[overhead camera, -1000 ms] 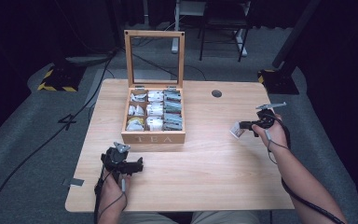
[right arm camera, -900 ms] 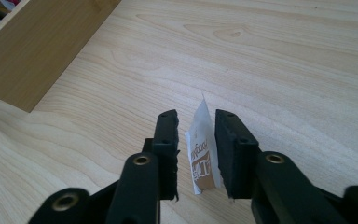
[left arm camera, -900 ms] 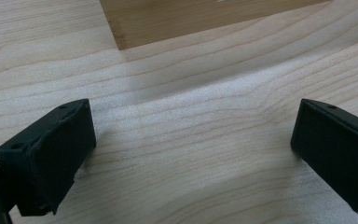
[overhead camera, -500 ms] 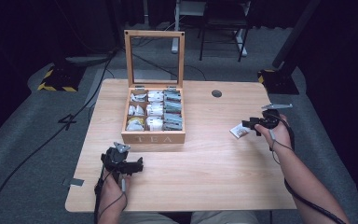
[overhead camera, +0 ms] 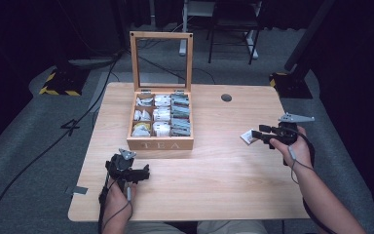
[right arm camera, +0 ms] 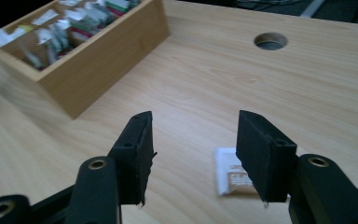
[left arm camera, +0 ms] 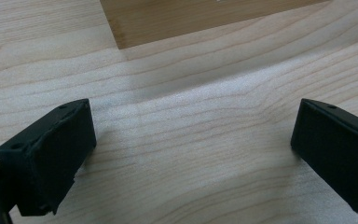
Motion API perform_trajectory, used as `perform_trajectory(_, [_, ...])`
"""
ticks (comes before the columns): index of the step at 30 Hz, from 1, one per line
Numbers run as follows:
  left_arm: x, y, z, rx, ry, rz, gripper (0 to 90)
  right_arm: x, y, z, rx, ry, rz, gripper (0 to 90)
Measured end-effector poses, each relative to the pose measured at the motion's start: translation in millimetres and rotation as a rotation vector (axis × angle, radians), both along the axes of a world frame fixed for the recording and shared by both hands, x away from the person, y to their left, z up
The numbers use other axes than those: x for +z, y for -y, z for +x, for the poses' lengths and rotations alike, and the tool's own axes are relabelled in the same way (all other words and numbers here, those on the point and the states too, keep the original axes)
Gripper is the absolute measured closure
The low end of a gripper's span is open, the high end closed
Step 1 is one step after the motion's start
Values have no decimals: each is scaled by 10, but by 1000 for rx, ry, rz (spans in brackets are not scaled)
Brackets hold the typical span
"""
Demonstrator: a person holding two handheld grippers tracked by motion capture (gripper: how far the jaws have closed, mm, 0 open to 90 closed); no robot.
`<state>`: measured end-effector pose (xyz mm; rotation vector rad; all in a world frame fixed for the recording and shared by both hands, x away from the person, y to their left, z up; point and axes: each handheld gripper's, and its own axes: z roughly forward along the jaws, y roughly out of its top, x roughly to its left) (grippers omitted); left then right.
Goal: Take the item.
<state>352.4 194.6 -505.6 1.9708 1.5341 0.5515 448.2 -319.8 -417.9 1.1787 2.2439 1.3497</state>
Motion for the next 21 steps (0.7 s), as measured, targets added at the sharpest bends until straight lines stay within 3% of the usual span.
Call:
perform_trajectory(1, [0,0,0,0,0,0,3,-7,-48,-119,29,9,18,471])
perform_trajectory(5, [0,0,0,0,0,0,3,-67,-114,-282,76,15,47,471])
perform_trajectory(9, [0,0,0,0,0,0,3,-173,-222,-539,152,57,11,470])
perform_trajectory(15, [0,-1,1,-1,-1,0,3,-321,-274,-723,200,60,49,461])
perform_trajectory(18, [0,-1,1,-1,0,0,2,-504,-281,-778,191,37,61,467])
perform_trajectory(21, [0,-1,1,-1,0,0,2,-662,-345,-812,223,-10,-4,467])
